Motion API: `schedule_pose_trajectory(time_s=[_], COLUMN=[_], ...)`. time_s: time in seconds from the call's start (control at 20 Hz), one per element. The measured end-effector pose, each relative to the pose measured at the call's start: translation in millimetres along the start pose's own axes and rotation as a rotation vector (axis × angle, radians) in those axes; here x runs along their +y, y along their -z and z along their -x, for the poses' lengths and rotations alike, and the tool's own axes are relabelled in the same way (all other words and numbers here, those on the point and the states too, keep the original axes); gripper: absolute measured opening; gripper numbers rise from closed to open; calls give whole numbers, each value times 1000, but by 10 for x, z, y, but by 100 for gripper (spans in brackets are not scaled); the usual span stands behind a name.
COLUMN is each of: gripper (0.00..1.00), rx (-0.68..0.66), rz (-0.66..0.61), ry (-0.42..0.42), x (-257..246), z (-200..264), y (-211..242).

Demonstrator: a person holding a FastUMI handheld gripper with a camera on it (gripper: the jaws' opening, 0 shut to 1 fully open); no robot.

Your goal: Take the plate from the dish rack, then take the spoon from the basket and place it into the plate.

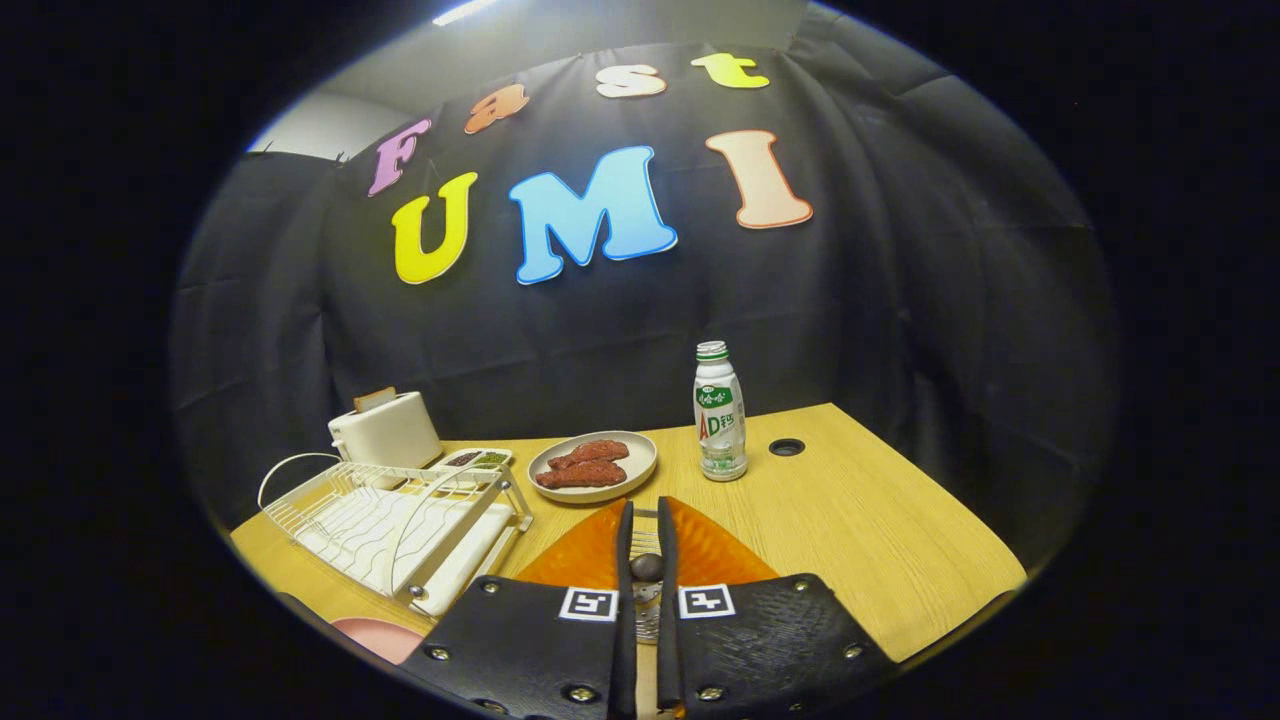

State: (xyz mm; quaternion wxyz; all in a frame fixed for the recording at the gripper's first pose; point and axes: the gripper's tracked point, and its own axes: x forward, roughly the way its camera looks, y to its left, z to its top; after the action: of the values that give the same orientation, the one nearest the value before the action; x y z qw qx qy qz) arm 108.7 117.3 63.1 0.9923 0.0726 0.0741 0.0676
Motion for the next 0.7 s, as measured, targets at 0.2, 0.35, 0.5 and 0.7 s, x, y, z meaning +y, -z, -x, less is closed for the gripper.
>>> schedule_pose_trajectory(time_s=[0.2, 0.35, 0.5, 0.7], gripper=[8, 8, 8, 8], rx=[14, 32, 36, 15], rz=[83, 100, 105, 117], ry=[8, 7, 37, 49], x=[65, 103, 48, 77], z=[44, 38, 38, 71], y=[-121, -175, -286, -554])
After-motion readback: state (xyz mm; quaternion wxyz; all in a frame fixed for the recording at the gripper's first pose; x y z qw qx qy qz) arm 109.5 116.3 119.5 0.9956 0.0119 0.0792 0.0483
